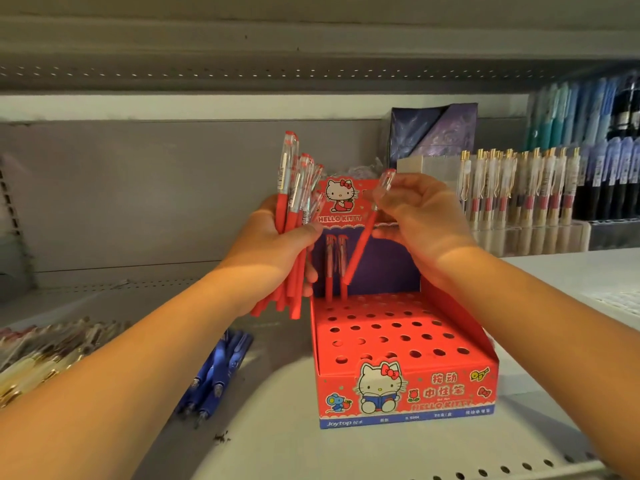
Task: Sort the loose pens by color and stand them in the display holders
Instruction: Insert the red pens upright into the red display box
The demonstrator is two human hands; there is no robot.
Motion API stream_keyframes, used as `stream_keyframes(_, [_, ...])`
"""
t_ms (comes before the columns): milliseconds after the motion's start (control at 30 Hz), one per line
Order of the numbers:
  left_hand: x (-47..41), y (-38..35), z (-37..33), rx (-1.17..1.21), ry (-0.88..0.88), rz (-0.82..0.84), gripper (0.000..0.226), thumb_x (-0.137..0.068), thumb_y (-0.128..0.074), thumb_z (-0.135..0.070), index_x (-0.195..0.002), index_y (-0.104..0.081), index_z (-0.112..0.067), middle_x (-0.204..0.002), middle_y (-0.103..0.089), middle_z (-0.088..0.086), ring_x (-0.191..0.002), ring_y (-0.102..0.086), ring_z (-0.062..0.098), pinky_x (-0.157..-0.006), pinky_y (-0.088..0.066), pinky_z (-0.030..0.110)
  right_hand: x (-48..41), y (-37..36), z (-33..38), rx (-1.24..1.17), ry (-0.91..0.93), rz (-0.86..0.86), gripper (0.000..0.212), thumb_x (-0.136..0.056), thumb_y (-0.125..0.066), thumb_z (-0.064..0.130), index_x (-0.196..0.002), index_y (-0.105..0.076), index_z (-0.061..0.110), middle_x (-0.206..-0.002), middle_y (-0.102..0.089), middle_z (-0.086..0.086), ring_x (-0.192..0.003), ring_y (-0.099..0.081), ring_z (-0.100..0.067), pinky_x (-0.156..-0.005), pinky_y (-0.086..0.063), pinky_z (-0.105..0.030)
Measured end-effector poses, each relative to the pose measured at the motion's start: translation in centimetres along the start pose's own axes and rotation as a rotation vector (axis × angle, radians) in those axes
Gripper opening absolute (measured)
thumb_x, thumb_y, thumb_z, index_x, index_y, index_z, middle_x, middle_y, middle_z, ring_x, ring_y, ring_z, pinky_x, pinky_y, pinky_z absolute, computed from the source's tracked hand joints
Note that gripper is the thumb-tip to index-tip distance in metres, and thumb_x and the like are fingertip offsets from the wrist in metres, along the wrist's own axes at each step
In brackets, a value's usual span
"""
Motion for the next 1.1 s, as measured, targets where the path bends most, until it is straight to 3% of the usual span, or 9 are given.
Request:
stream_keyframes(133, [-0.1,0.5,0.1,-0.019,0.002,-0.019,0.013,-0.093,-0.065,-0.021,-0.094,-0.053,-0.019,-0.051,-0.060,0.002,-0.041,-0.061,0.024,-0.044,-0.052,0.035,-0.2,0.3,0.6,0.361,0.173,0.020,0.051,-0.084,-0.075,0.007,-0.098,-0.046,0.047,-0.080,-0.063,0.001,-0.061,-0.066,-0.010,-0.043,-0.053,-0.026])
stream_keyframes(300, [0.2,-0.2,-0.2,-0.028,-0.020,0.018,0.013,-0.093,-0.066,-0.020,-0.090,-0.054,-0.023,-0.057,-0.063,-0.004,-0.042,-0.060,0.023,-0.044,-0.052,0.034,-0.3,0.0,0.0,0.525,0.225,0.057,0.053,-0.082,-0.078,0.016,-0.087,-0.046,0.059,-0.080,-0.059,0.003,-0.067,-0.067,-0.017,-0.043,-0.056,-0.032])
stream_keyframes(433, [0.4,-0.5,-0.3,-0.040,-0.021,0.049,0.012,-0.093,-0.066,-0.020,-0.091,-0.055,-0.025,-0.063,-0.065,-0.005,-0.045,-0.060,0.023,-0.046,-0.053,0.036,-0.1,0.0,-0.7,0.576,0.232,0.064,0.051,-0.078,-0.081,0.015,-0.083,-0.049,0.053,-0.074,-0.056,0.006,-0.058,-0.066,-0.013,-0.043,-0.056,-0.032])
stream_keyframes(600, [0.5,-0.5,-0.3,-0.034,-0.015,0.063,0.012,-0.092,-0.067,-0.021,-0.092,-0.056,-0.026,-0.068,-0.068,-0.003,-0.046,-0.061,0.023,-0.048,-0.054,0.037,0.2,-0.7,-1.6,0.691,0.209,0.126,0.035,-0.079,-0.081,0.013,-0.089,-0.052,0.030,-0.069,-0.064,-0.003,-0.052,-0.067,-0.016,-0.045,-0.058,-0.033])
stream_keyframes(800, [0.8,-0.8,-0.7,-0.012,-0.013,0.100,0.007,-0.094,-0.065,-0.016,-0.095,-0.058,-0.018,-0.070,-0.069,0.001,-0.046,-0.060,0.023,-0.047,-0.053,0.035,0.3,-1.0,-3.0,0.863,0.090,0.249,0.016,-0.090,-0.070,0.019,-0.083,-0.057,0.026,-0.064,-0.067,0.000,-0.051,-0.068,-0.017,-0.050,-0.056,-0.029])
stream_keyframes(933, [1.3,-1.3,-1.0,-0.011,-0.009,0.162,0.010,-0.096,-0.062,-0.015,-0.098,-0.057,-0.006,-0.057,-0.065,-0.001,-0.043,-0.058,0.019,-0.045,-0.051,0.030,0.1,-0.8,-2.1,1.010,0.177,0.220,0.010,-0.088,-0.070,0.028,-0.084,-0.063,0.033,-0.073,-0.066,0.011,-0.067,-0.064,-0.007,-0.074,-0.054,-0.031])
stream_keyframes(1000, [1.4,-1.5,-1.1,-0.007,-0.006,0.179,0.014,-0.096,-0.061,-0.016,-0.097,-0.057,-0.002,-0.052,-0.063,-0.001,-0.042,-0.057,0.018,-0.045,-0.050,0.029,0.1,-1.0,-1.0,0.975,0.230,0.170,0.009,-0.089,-0.067,0.027,-0.088,-0.064,0.036,-0.079,-0.064,0.017,-0.071,-0.058,0.002,-0.075,-0.050,-0.021])
stream_keyframes(1033, [1.4,-1.5,-1.1,-0.005,-0.003,0.179,0.015,-0.096,-0.062,-0.016,-0.096,-0.057,-0.002,-0.051,-0.062,-0.001,-0.042,-0.057,0.018,-0.045,-0.050,0.028,0.1,-1.1,-0.7,0.836,0.214,0.158,0.010,-0.089,-0.066,0.024,-0.088,-0.064,0.034,-0.079,-0.064,0.016,-0.068,-0.058,0.002,-0.066,-0.049,-0.016])
stream_keyframes(1100, [1.5,-1.5,-1.0,-0.007,0.011,0.171,0.016,-0.095,-0.062,-0.018,-0.092,-0.059,-0.002,-0.051,-0.061,0.004,-0.041,-0.058,0.020,-0.044,-0.050,0.028,0.6,-1.8,-0.5,0.423,0.090,0.197,0.013,-0.090,-0.066,0.015,-0.086,-0.067,0.027,-0.078,-0.068,0.005,-0.059,-0.061,-0.004,-0.045,-0.047,-0.021])
Point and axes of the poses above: each hand's wrist, its own x-axis away from the middle knuckle, its own y-axis out of the back of the hand, z = x × y, the point moved 8 cm from there along -x, towards the middle knuckle
